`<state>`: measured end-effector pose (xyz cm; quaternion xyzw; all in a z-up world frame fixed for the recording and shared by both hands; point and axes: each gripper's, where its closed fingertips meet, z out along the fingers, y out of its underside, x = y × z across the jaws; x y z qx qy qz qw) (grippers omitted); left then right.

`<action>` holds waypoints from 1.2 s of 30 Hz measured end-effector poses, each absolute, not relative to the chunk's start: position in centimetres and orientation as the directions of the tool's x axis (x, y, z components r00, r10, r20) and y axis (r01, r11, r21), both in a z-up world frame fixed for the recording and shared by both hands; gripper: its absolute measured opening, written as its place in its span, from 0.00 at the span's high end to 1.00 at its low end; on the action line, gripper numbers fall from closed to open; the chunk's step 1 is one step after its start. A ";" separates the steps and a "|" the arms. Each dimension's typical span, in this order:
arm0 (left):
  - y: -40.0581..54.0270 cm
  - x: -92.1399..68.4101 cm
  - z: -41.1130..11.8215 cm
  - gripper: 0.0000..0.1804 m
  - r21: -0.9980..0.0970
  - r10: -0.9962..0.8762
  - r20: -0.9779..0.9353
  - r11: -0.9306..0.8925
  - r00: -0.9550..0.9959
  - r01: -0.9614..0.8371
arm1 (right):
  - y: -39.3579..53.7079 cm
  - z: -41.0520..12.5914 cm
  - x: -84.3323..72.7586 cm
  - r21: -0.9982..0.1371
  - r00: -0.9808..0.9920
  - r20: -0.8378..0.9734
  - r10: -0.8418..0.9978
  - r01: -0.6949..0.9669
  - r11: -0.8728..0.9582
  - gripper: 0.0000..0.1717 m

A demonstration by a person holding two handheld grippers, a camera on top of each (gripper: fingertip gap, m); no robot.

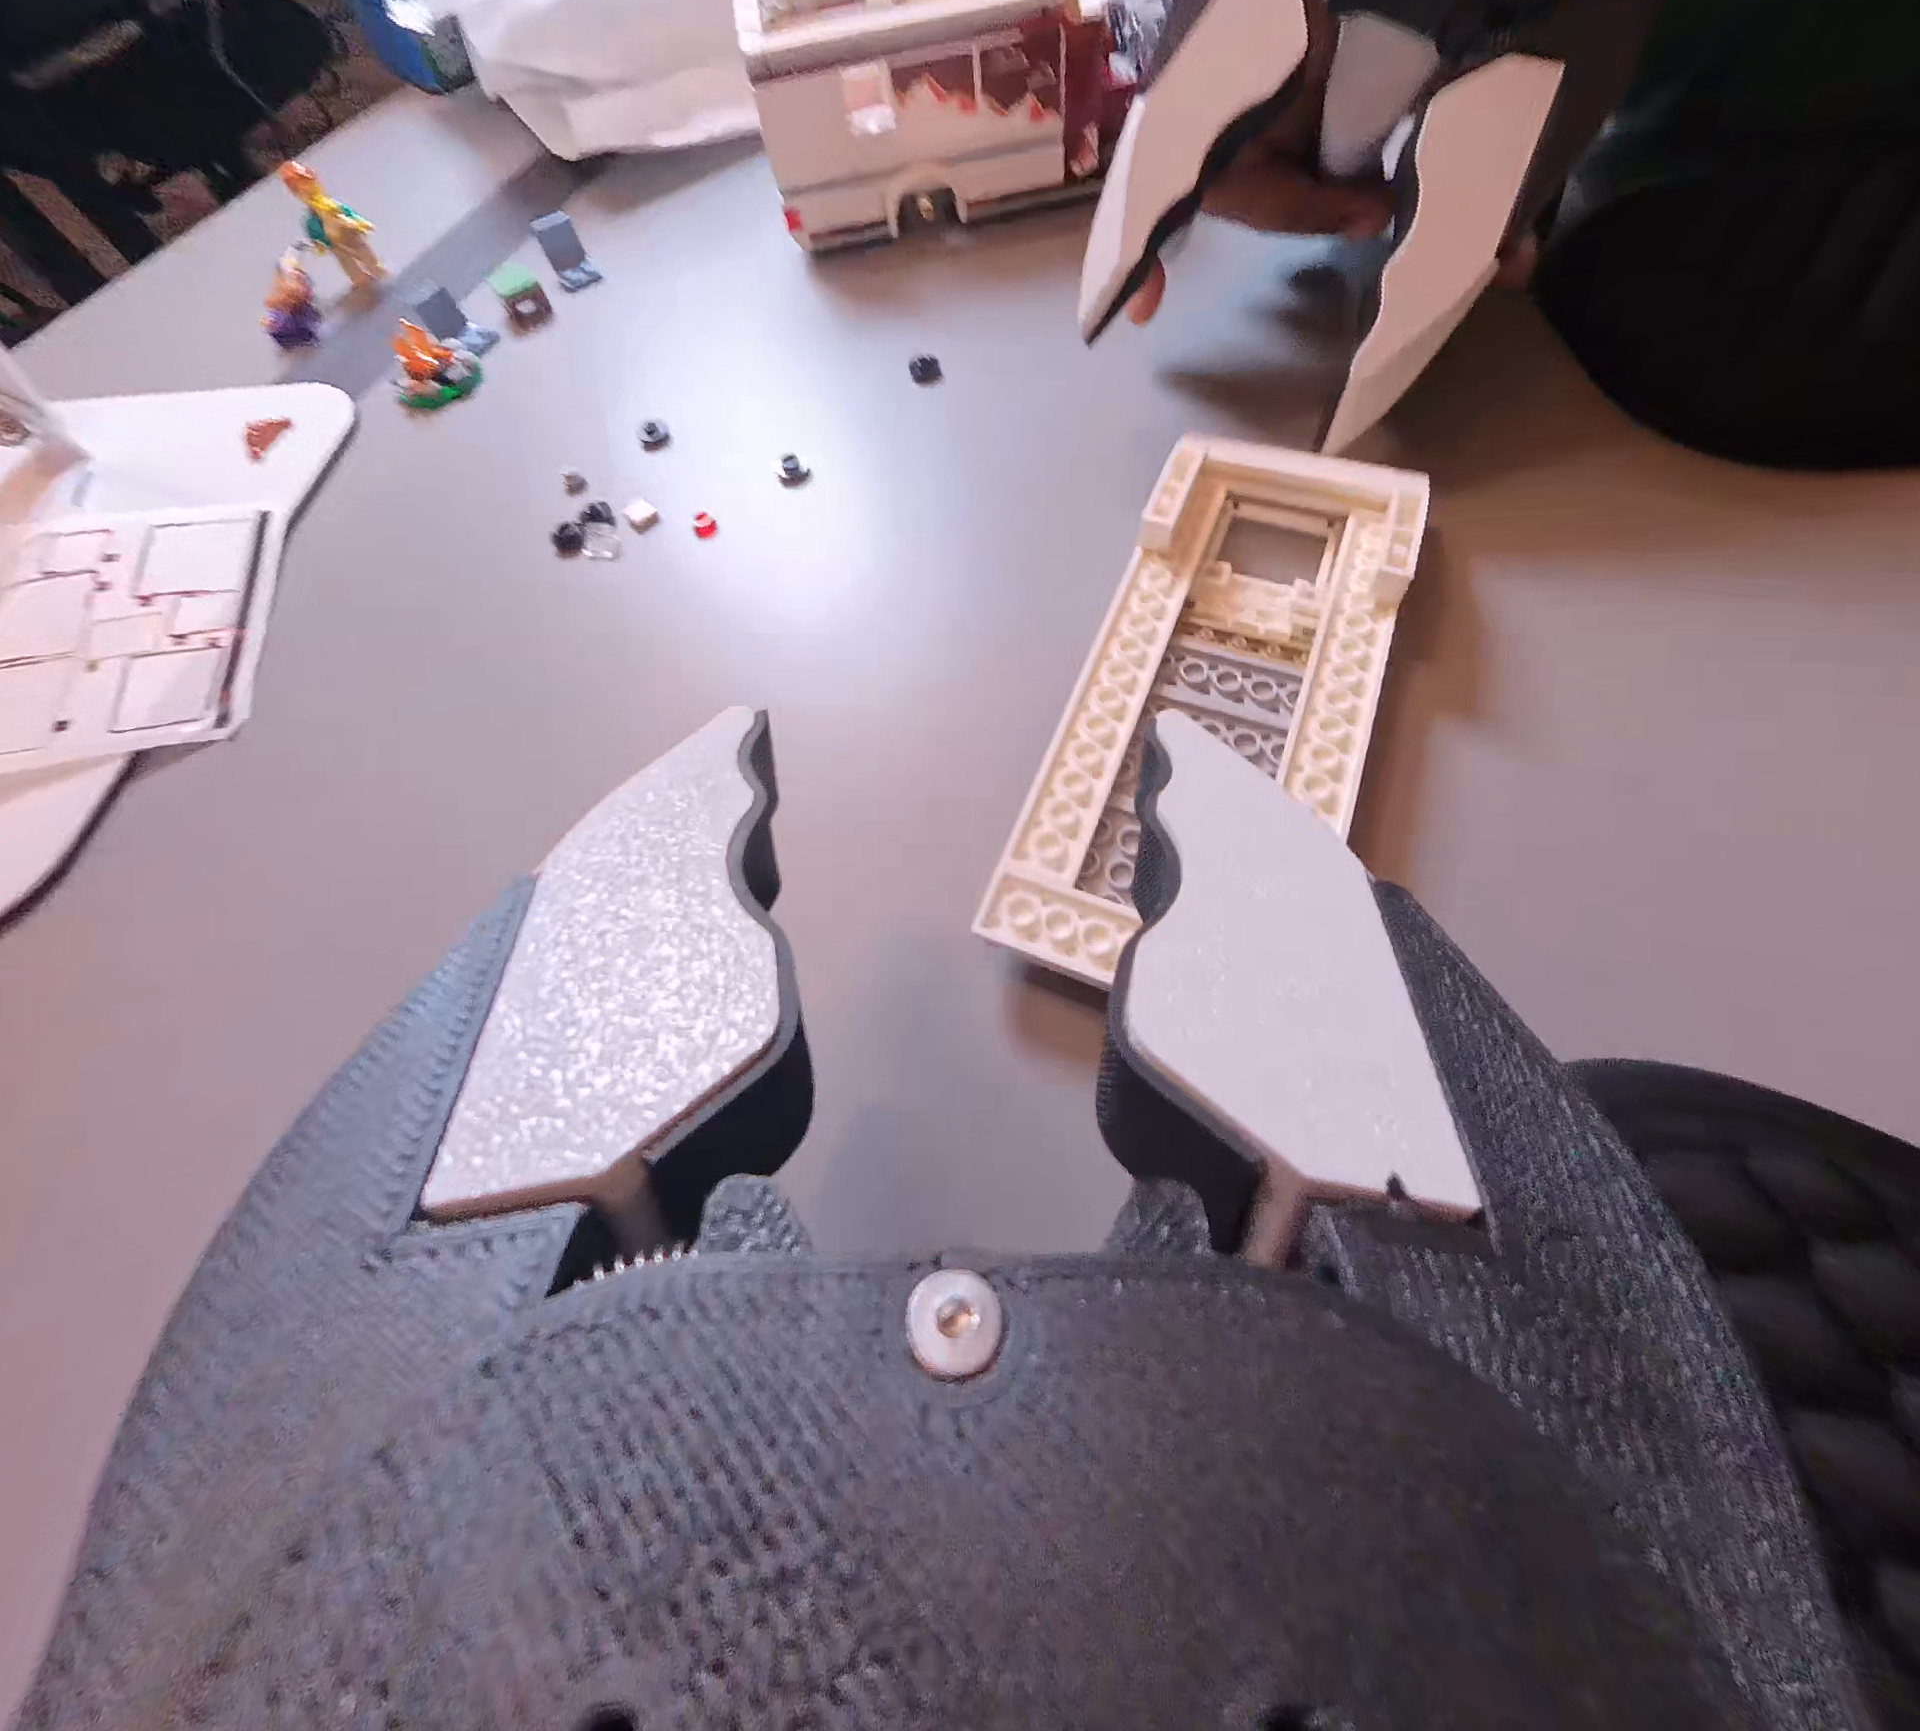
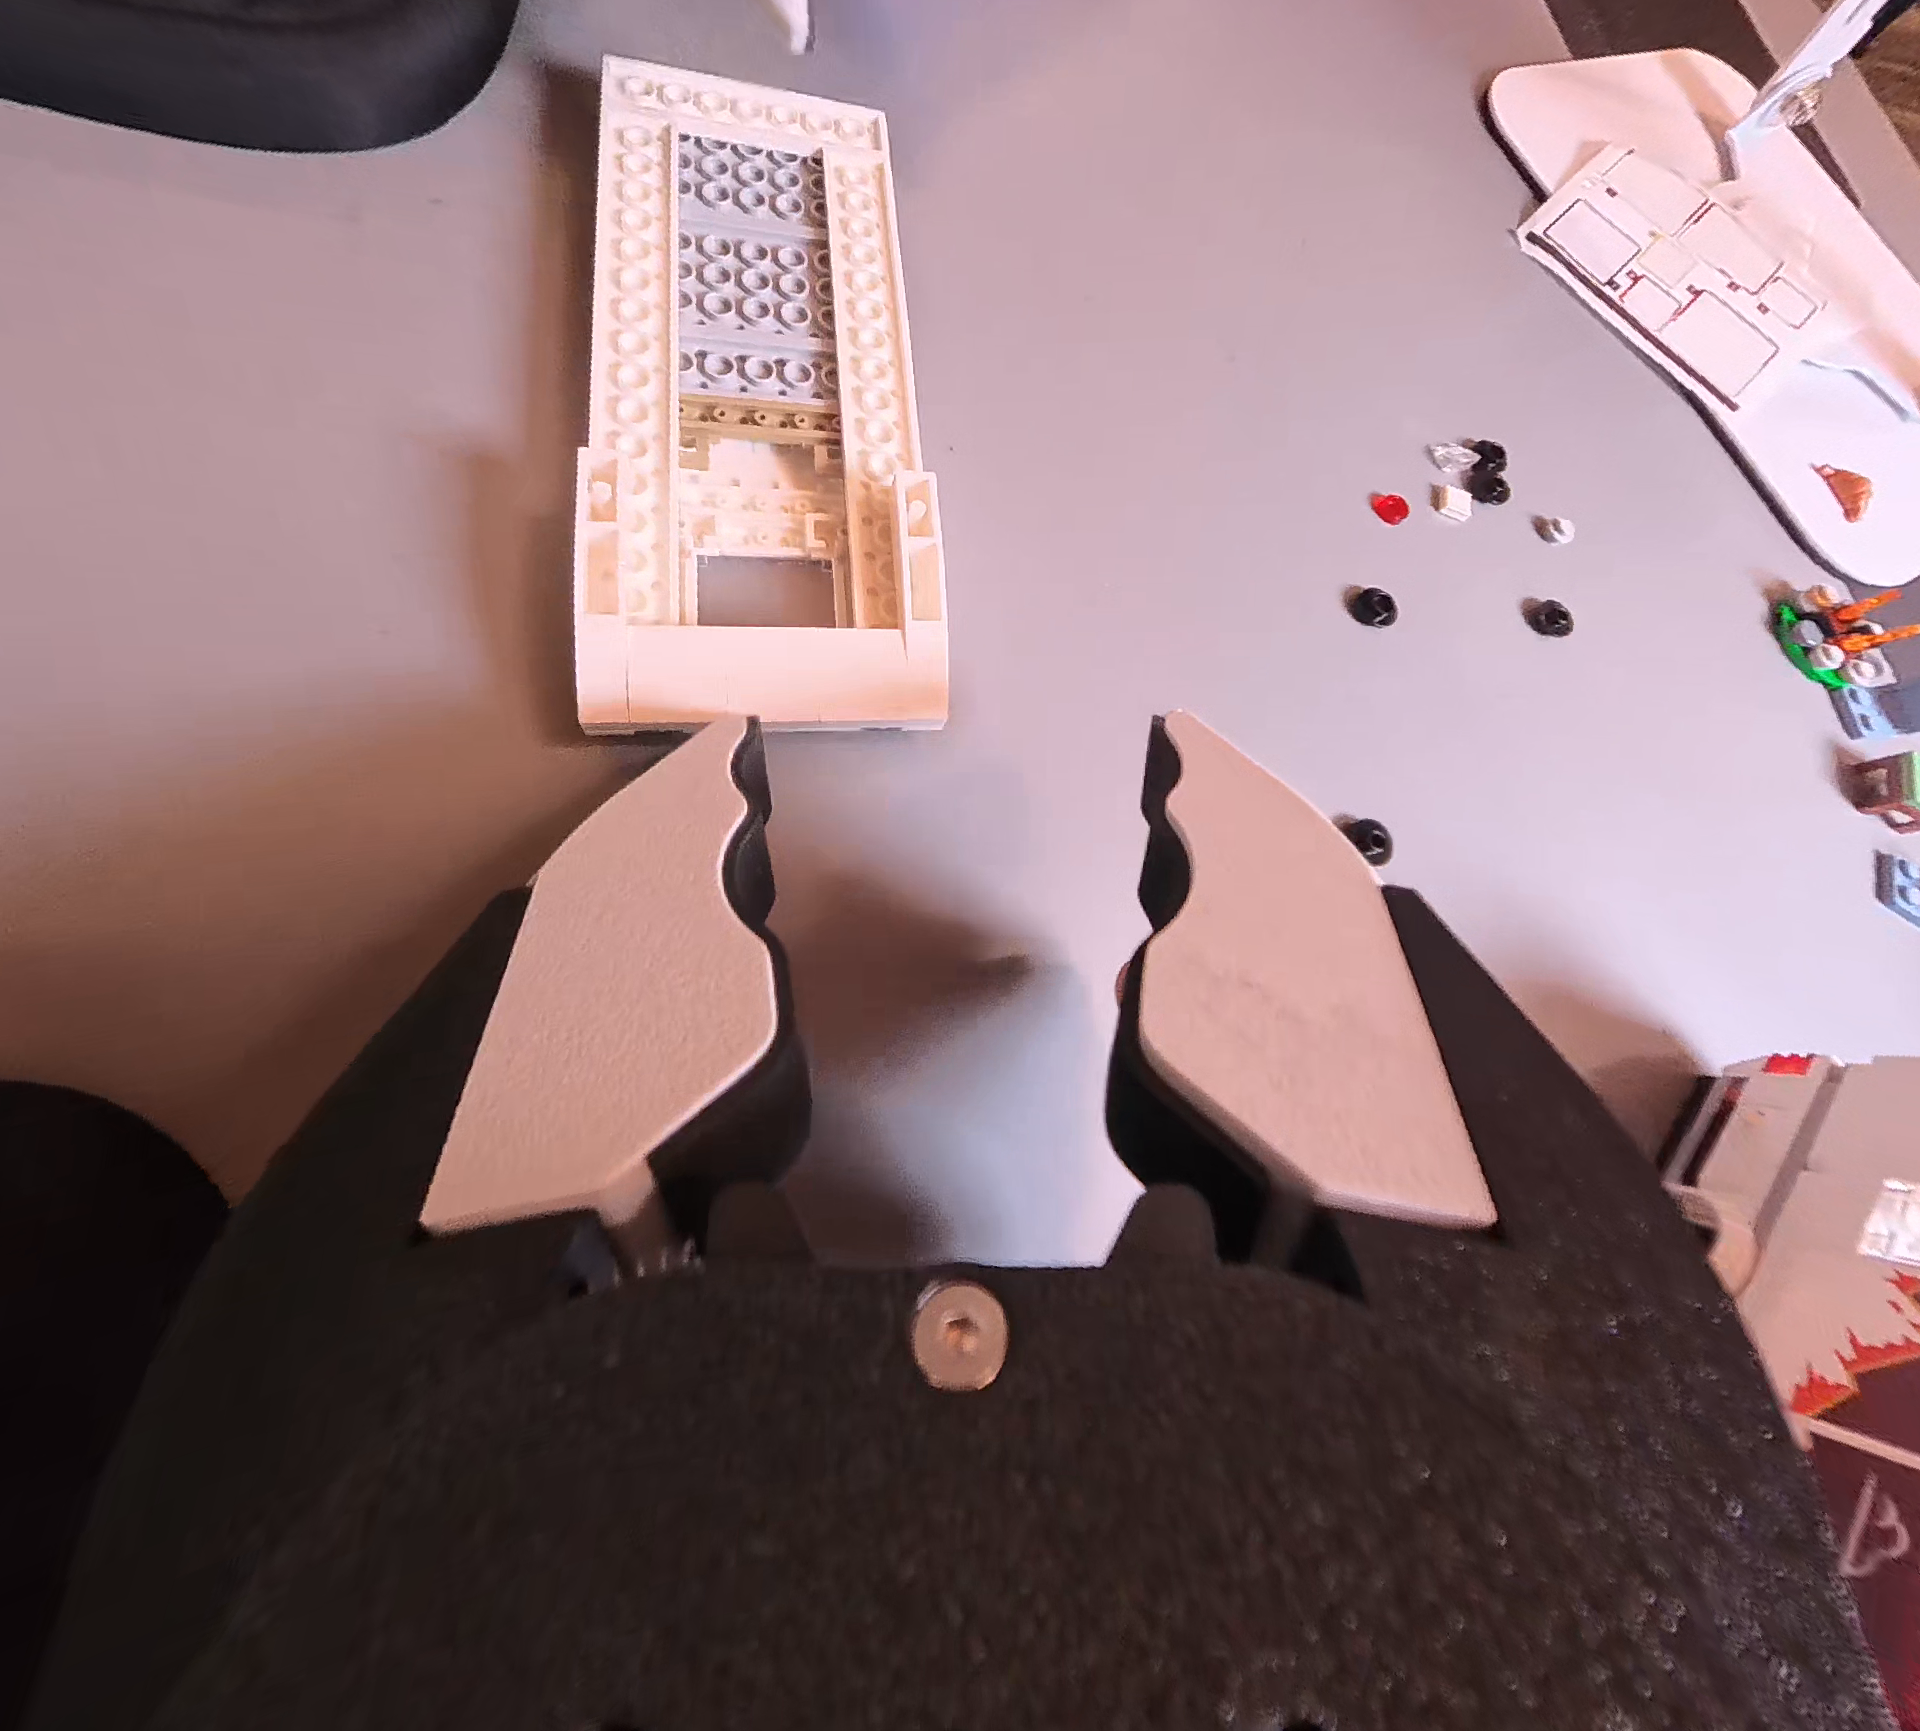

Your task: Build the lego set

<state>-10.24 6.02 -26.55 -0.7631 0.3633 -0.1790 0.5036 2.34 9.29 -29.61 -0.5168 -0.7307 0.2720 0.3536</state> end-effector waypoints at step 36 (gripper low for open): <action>9.2 -17.4 -21.4 1.00 -0.986 -0.292 -0.163 0.015 0.943 -0.166 | 34.5 -4.8 -17.5 -0.933 0.670 0.277 0.689 0.018 0.359 0.98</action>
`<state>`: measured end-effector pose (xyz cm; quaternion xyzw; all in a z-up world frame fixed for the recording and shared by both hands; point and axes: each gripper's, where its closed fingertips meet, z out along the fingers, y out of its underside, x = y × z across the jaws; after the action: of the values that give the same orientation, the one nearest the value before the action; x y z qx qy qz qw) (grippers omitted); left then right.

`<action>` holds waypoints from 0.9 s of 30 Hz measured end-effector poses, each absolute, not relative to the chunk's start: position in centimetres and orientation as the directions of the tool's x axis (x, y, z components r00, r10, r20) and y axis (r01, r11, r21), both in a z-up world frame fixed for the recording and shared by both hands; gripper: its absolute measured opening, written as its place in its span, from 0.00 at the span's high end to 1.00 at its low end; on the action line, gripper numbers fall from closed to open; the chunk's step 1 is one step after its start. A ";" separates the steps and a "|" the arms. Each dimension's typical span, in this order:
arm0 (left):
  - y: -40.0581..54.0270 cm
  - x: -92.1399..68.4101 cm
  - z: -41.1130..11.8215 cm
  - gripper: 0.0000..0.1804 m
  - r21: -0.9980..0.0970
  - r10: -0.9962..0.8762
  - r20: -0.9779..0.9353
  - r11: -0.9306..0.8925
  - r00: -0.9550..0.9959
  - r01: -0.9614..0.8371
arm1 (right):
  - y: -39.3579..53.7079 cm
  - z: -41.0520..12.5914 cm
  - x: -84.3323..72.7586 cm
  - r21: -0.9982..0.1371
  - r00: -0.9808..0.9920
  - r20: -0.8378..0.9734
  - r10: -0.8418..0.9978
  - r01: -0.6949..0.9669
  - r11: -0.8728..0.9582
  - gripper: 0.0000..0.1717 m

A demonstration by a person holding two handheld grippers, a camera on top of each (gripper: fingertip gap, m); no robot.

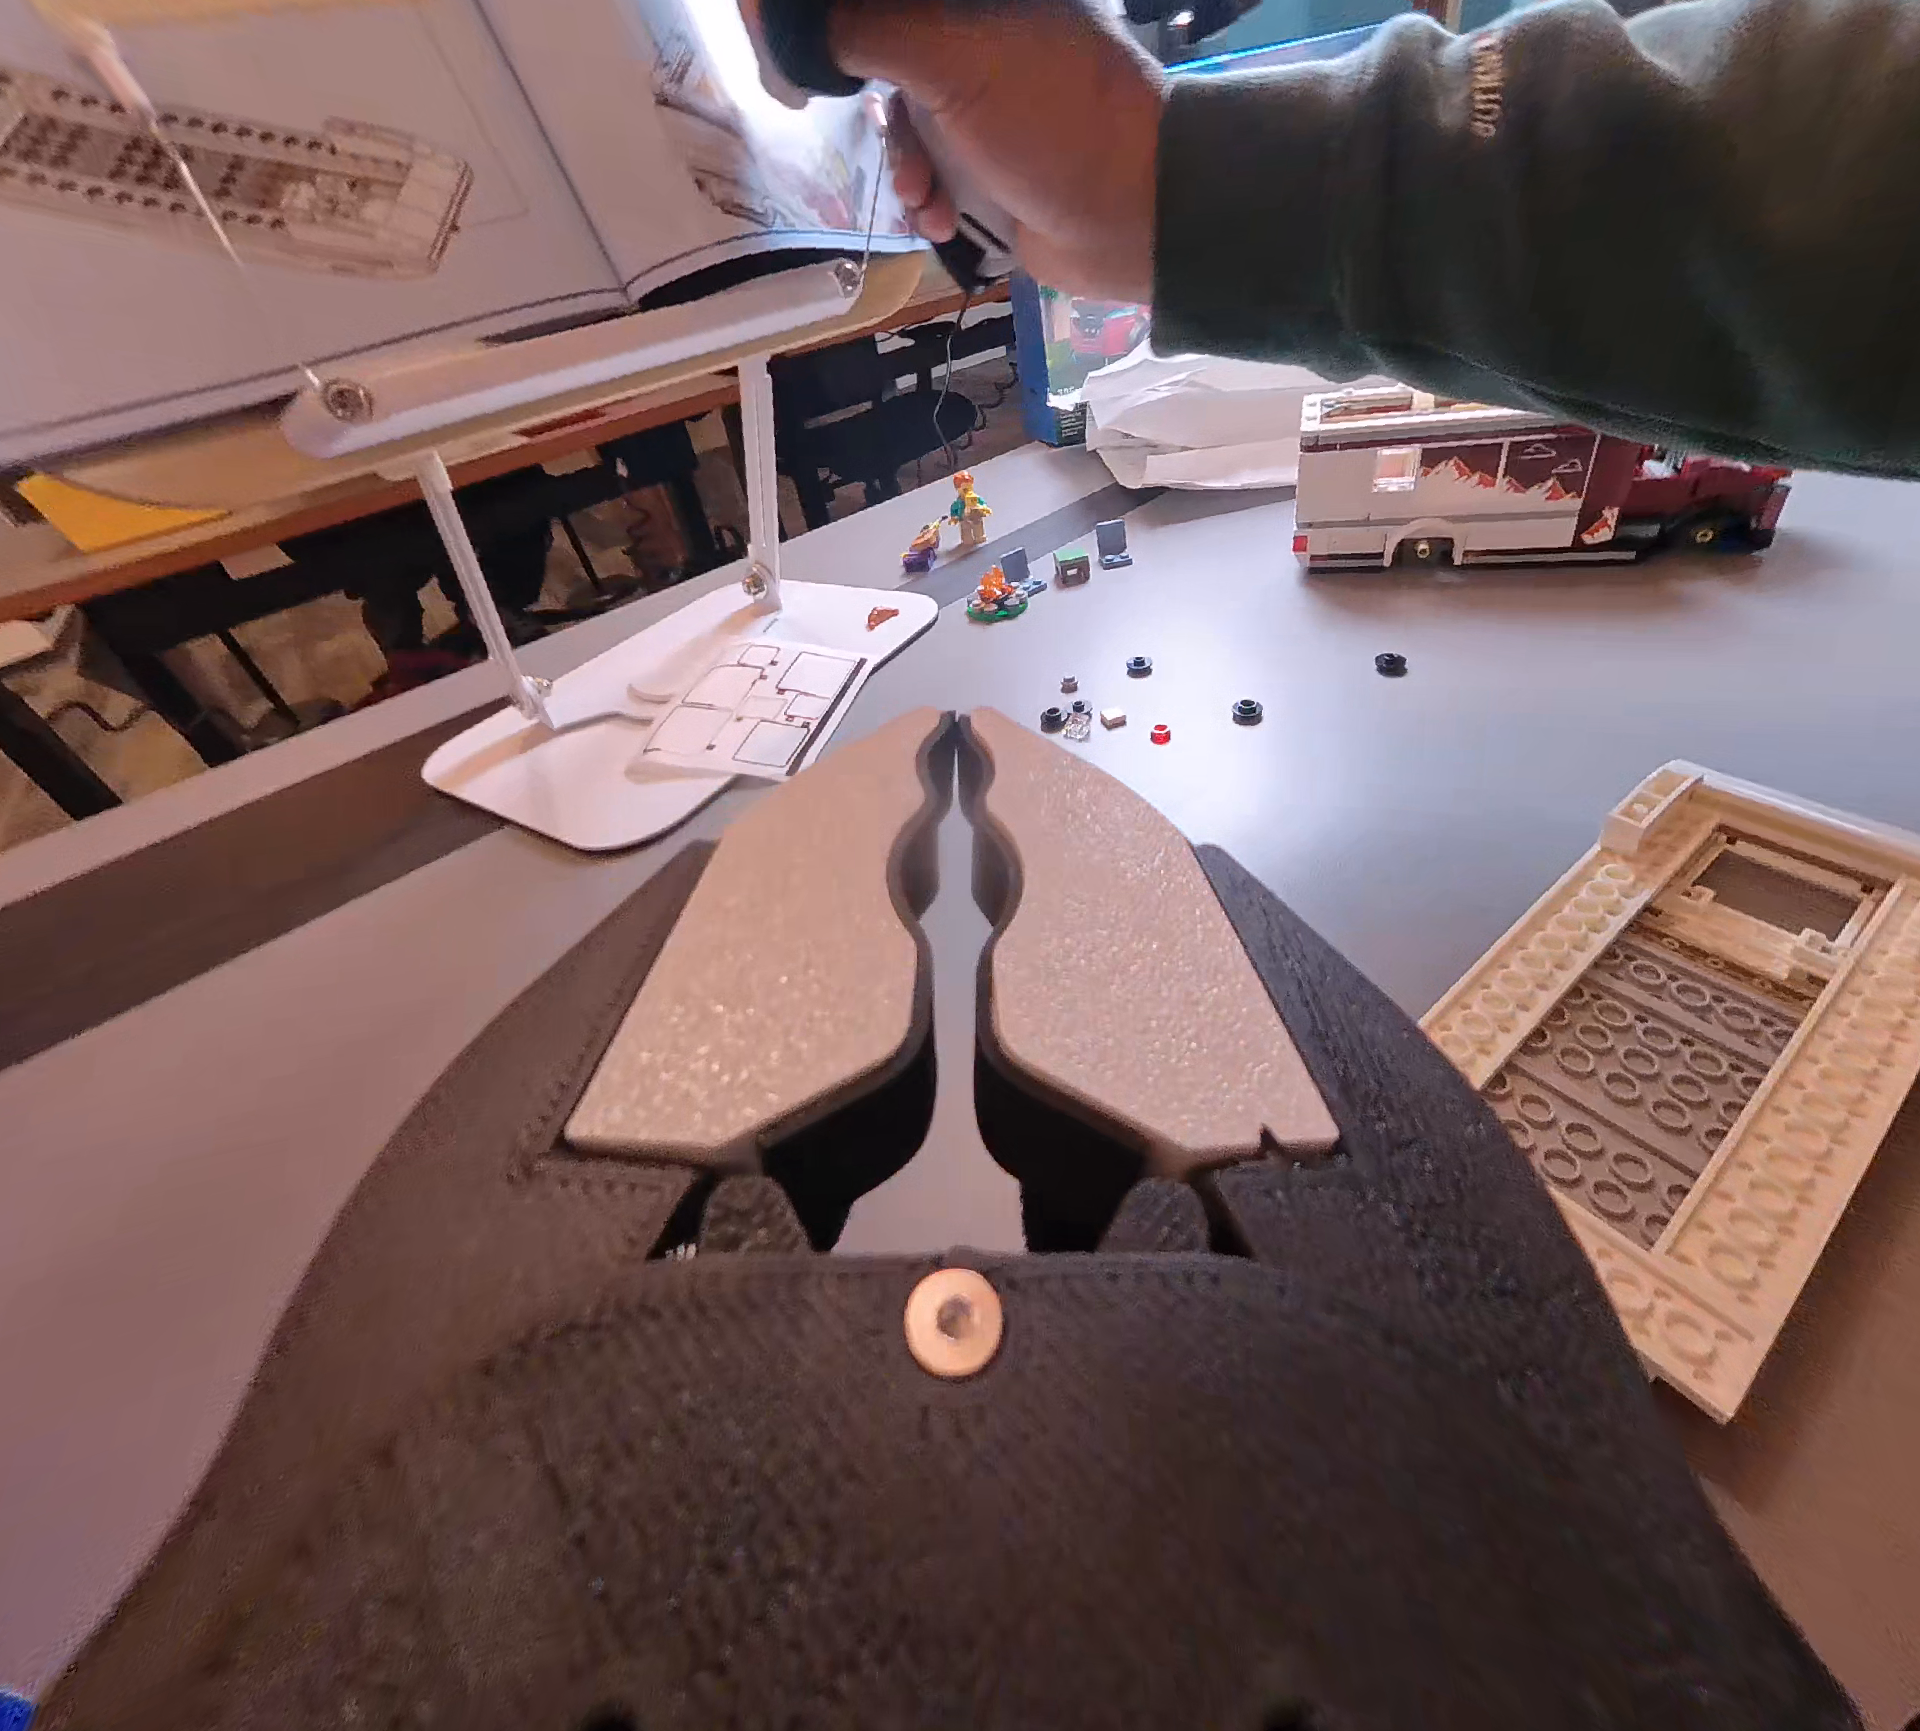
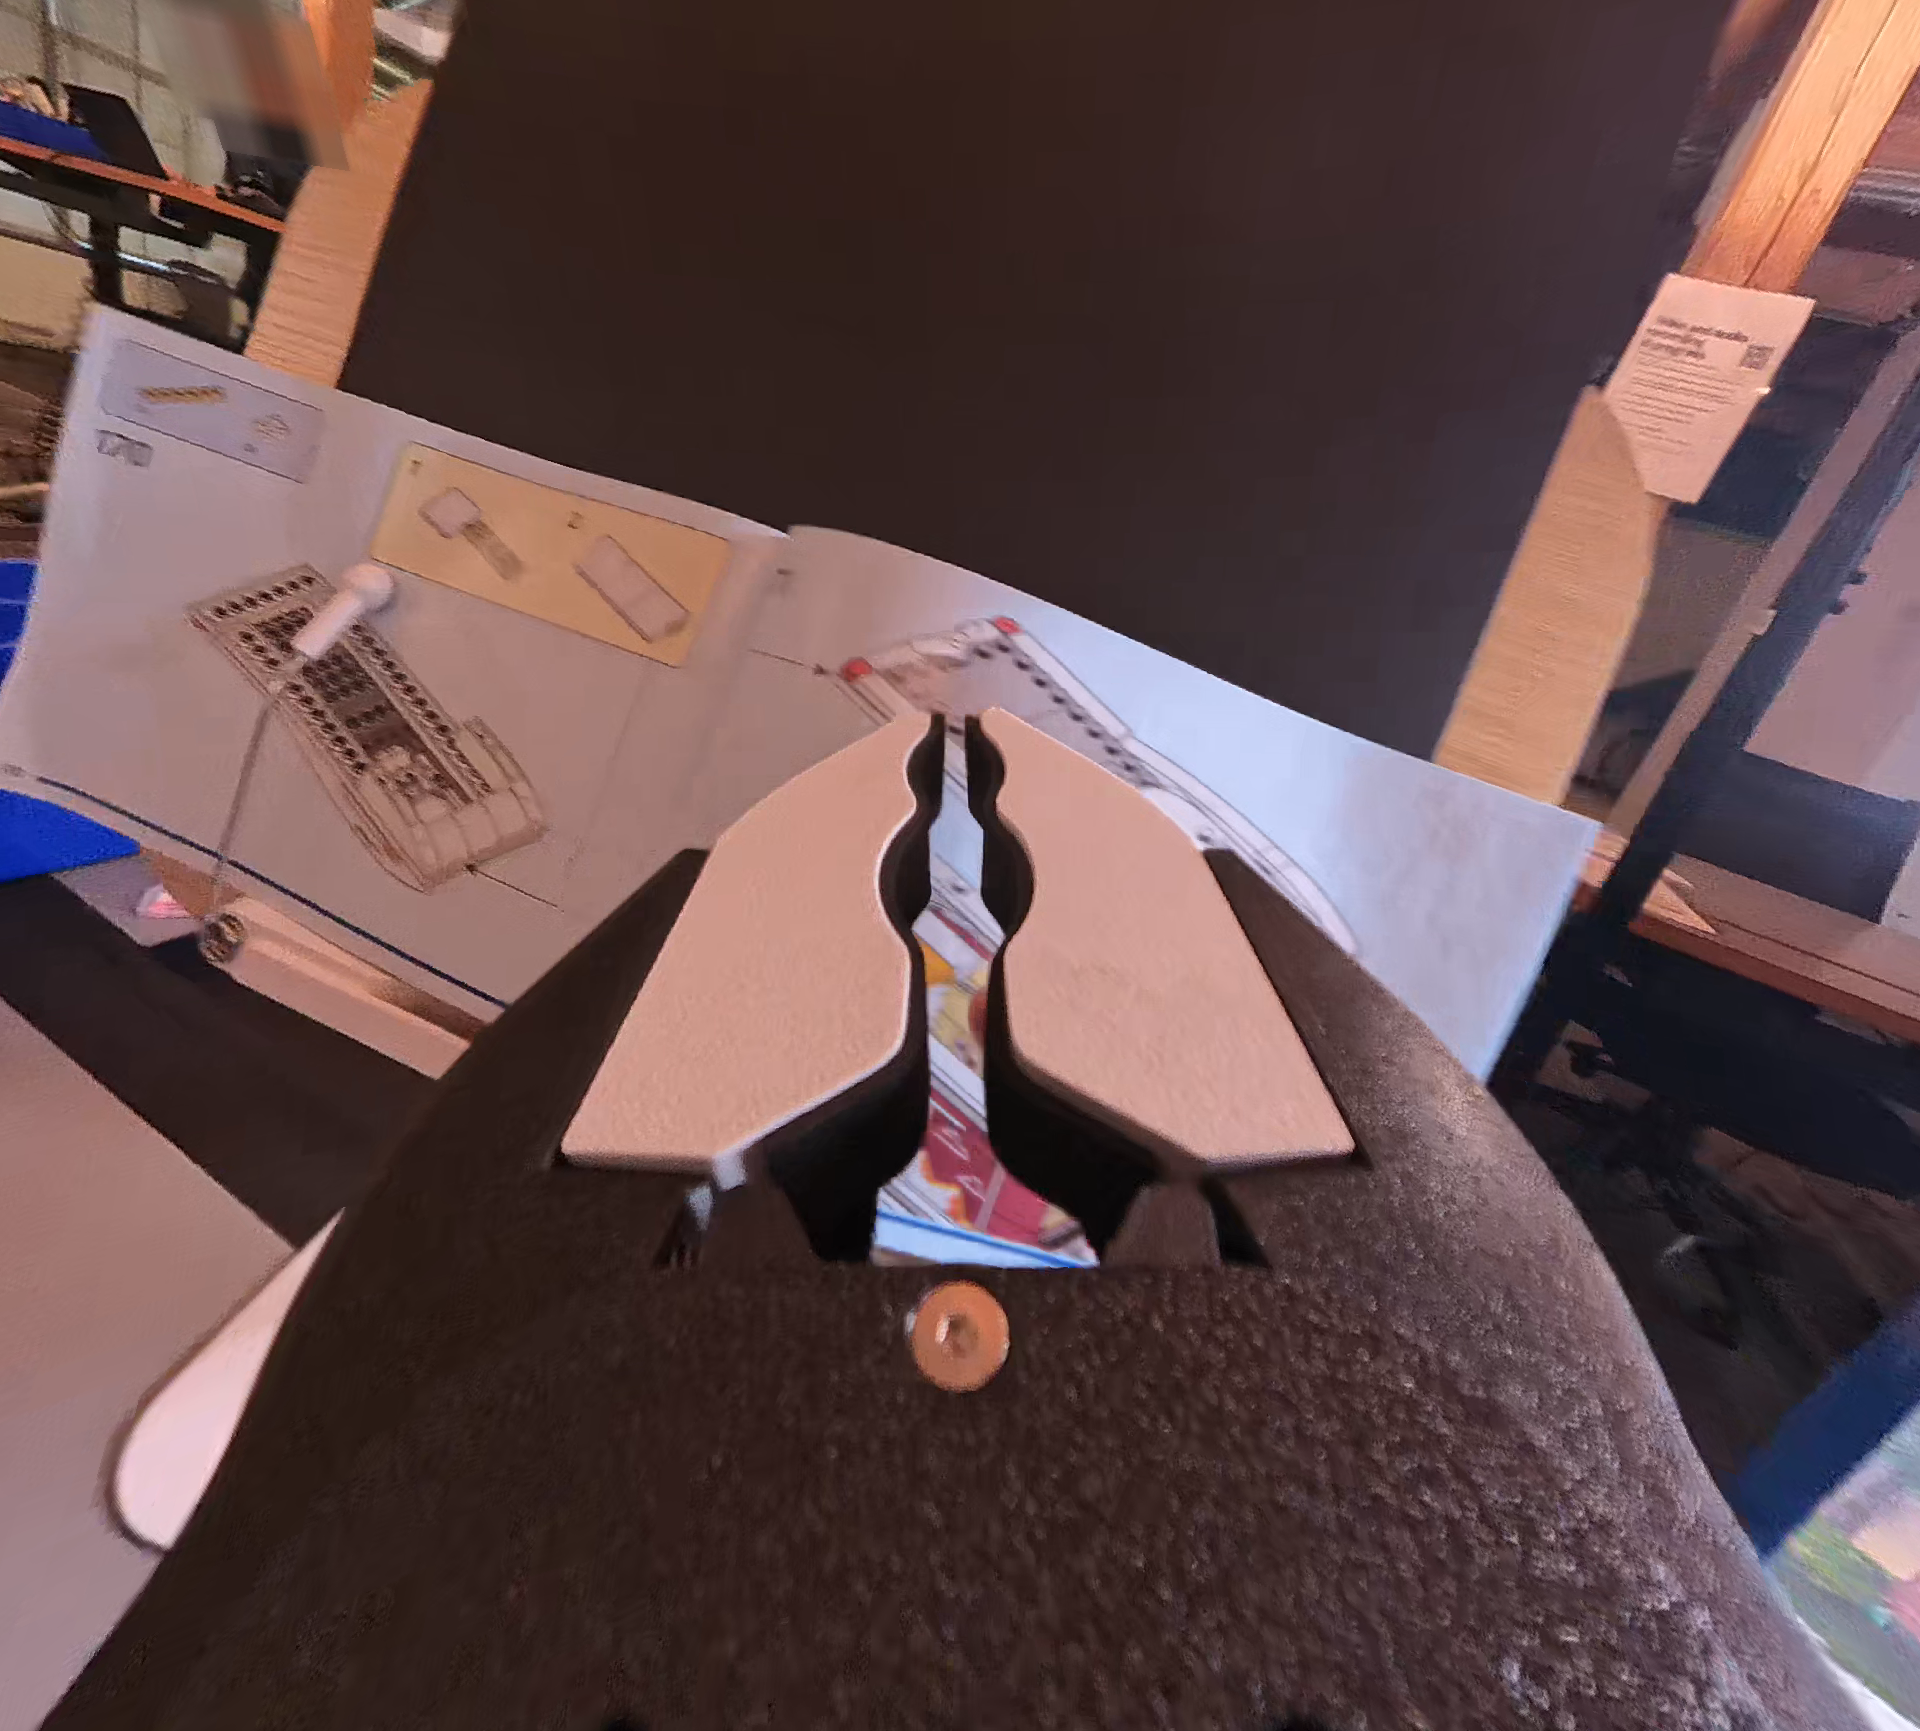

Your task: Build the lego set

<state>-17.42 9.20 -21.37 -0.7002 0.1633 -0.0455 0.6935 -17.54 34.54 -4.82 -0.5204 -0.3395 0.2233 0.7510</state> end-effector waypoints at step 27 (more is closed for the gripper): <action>8.9 -15.4 -22.5 1.00 -0.988 -0.391 -0.134 -0.024 0.911 -0.155 | 4.9 -31.0 0.9 -0.489 -0.415 0.115 0.902 0.767 0.415 0.45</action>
<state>-15.44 8.87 -22.52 -0.7102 0.1923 -0.0876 0.6715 0.90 4.92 -31.02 -0.5085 -0.8208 0.1841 0.1838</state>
